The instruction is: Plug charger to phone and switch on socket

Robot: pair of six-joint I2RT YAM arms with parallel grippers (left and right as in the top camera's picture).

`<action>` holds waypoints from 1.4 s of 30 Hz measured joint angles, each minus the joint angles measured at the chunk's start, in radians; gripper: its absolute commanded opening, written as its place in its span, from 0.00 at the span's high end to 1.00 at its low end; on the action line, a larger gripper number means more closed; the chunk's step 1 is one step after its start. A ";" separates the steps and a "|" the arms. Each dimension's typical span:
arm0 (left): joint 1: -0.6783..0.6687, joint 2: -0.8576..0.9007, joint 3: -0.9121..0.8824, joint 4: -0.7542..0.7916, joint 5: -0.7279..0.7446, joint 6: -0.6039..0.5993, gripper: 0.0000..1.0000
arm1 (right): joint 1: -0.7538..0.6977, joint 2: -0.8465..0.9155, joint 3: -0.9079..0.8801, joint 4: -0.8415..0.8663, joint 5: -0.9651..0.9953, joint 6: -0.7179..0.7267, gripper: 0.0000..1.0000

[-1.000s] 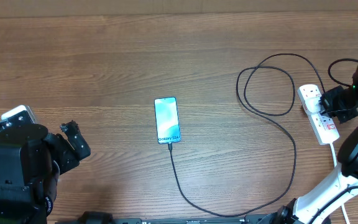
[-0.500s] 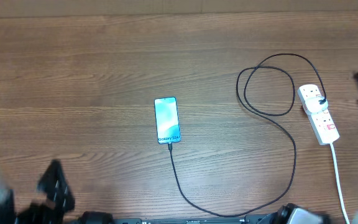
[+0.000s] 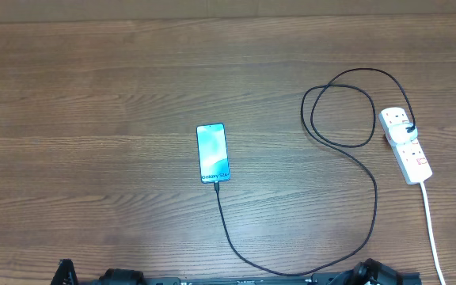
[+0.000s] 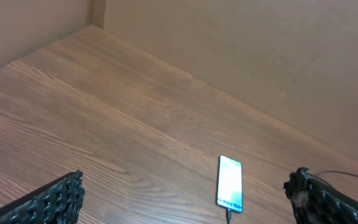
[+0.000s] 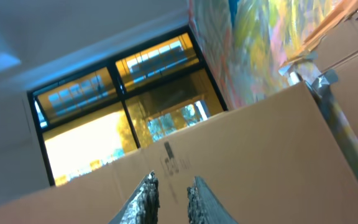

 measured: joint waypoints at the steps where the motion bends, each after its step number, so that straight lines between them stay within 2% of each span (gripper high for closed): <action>1: 0.000 0.000 0.000 -0.002 0.006 0.000 0.00 | 0.011 -0.013 0.000 -0.031 -0.004 -0.023 0.82; 4: 0.000 0.000 0.000 -0.002 0.013 0.000 0.01 | 0.097 -0.016 -0.003 -0.158 0.004 -0.090 0.80; 9: 0.000 0.000 0.000 -0.007 0.017 0.000 0.00 | 0.221 -0.015 -0.019 -0.176 0.022 -0.159 0.80; 15: 0.000 0.000 0.000 -0.011 0.018 0.000 0.01 | 0.279 -0.074 -0.019 -0.175 0.029 -0.180 0.78; 27: 0.000 0.000 0.000 -0.012 0.021 0.000 0.00 | 0.300 -0.343 -0.014 -0.197 0.114 -0.193 0.73; 28: 0.000 0.000 0.000 -0.013 0.021 0.000 0.00 | 0.300 -0.361 -0.013 -0.198 0.119 -0.193 0.71; 33: 0.000 0.000 0.000 -0.013 0.021 0.000 0.00 | 0.300 -0.420 -0.013 -0.192 0.136 -0.192 0.35; 35: 0.000 0.000 0.000 -0.013 0.021 0.000 0.00 | 0.300 -0.440 -0.019 -0.186 0.142 -0.197 0.29; 42: 0.000 0.000 0.000 -0.013 0.021 0.000 0.00 | 0.301 -0.528 -0.088 -0.178 0.147 -0.195 0.23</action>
